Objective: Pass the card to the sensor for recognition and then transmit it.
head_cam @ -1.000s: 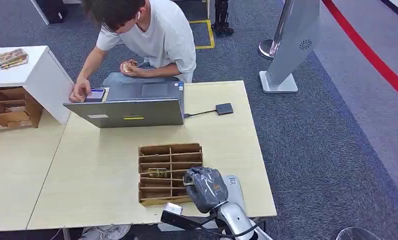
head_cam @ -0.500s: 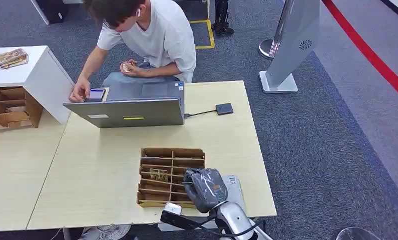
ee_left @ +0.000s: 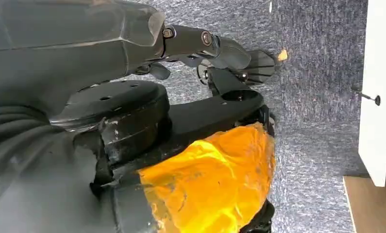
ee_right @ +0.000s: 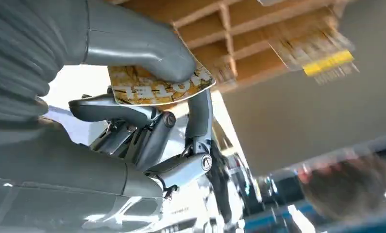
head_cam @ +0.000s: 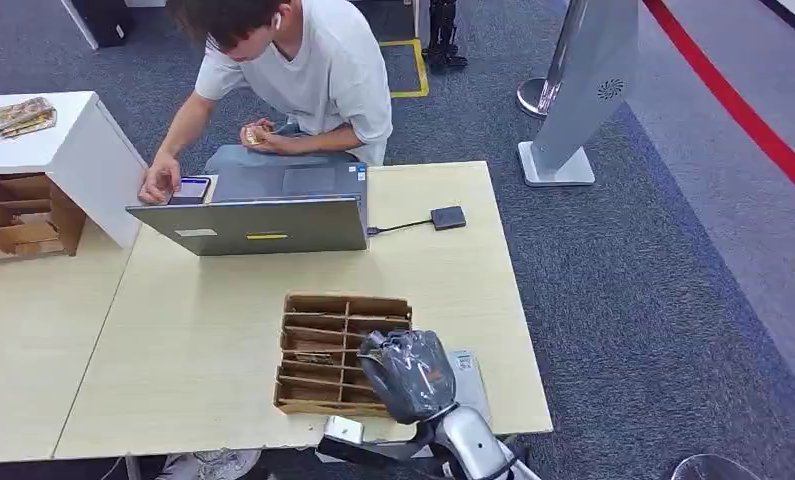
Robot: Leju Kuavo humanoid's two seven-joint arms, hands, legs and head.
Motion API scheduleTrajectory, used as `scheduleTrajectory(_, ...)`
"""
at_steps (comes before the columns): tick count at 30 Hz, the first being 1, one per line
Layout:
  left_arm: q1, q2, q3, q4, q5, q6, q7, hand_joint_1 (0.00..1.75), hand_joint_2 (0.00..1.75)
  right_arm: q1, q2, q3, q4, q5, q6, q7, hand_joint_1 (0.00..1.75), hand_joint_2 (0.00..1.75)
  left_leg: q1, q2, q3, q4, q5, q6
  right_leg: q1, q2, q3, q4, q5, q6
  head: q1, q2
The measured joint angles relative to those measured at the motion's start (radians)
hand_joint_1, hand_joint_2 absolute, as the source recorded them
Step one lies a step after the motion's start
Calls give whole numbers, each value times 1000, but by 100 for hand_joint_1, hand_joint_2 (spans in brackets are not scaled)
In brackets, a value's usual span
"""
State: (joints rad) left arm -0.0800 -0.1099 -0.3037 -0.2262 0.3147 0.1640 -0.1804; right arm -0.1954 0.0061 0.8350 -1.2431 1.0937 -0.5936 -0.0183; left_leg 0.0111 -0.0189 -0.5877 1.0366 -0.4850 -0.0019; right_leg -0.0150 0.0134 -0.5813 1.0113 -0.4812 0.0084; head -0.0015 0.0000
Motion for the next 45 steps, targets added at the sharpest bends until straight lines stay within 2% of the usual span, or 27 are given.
scheduleTrajectory(12, 6, 0, 1, 0, 14, 5, -15, 0, 0, 17, -26, -3, -228, 12, -56, -30, 175, 175, 0, 0, 0, 0, 0, 0, 0, 0, 0, 0, 0, 0, 0, 0)
scheduleTrajectory(18, 9, 2, 2, 0, 28, 12, -28, 0, 0, 38, -49, -12, -317, -51, -79, -49, 175, 175, 0, 0, 0, 0, 0, 0, 0, 0, 0, 0, 0, 0, 0, 0)
scheduleTrajectory(23, 14, 3, 8, 0, 38, 16, -37, 0, 0, 63, -67, -28, -379, -130, -97, -97, 175, 175, 0, 0, 0, 0, 0, 0, 0, 0, 0, 0, 0, 0, 0, 0)
scheduleTrajectory(28, 17, 3, 10, 0, 38, 21, -43, 0, 0, 74, -72, -44, -429, -149, -98, -123, 175, 175, 0, 0, 0, 0, 0, 0, 0, 0, 0, 0, 0, 0, 0, 0)
scheduleTrajectory(37, 16, 3, 10, 0, 24, 21, -37, 0, 0, 57, -72, -55, -464, -133, -94, -122, 175, 175, 0, 0, 0, 0, 0, 0, 0, 0, 0, 0, 0, 0, 0, 0)
scheduleTrajectory(42, 11, 3, 9, 0, 14, 21, -22, 0, 0, 3, -73, -74, -448, -159, -92, -126, 175, 175, 0, 0, 0, 0, 0, 0, 0, 0, 0, 0, 0, 0, 0, 0)
scheduleTrajectory(45, 6, 3, 8, 0, 3, 17, -12, 0, 0, -34, -73, -89, -424, -111, -89, -110, 175, 175, 0, 0, 0, 0, 0, 0, 0, 0, 0, 0, 0, 0, 0, 0)
